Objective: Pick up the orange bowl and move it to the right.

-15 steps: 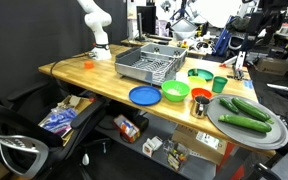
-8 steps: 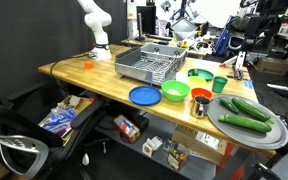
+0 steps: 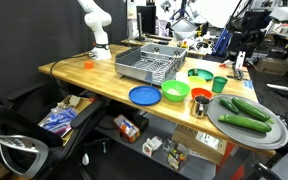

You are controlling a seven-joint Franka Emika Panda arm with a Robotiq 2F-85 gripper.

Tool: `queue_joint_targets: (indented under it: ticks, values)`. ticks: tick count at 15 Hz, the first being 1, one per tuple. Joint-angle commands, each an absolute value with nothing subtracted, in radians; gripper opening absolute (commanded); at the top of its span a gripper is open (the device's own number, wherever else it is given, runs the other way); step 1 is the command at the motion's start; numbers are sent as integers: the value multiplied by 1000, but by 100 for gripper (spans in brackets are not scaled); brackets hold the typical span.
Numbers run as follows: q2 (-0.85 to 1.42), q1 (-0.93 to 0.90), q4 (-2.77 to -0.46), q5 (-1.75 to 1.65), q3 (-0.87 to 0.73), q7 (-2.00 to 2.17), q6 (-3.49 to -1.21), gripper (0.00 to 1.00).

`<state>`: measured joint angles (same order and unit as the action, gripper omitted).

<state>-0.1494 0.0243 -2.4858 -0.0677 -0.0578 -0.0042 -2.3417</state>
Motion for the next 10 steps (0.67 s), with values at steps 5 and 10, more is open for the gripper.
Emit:
queue_joint_targets:
  ticks: [5, 10]
  values:
    - [141, 43, -2457, 1, -46, -104, -2701, 100]
    - [148, 37, -2466, -3, -47, -86, -2684, 100]
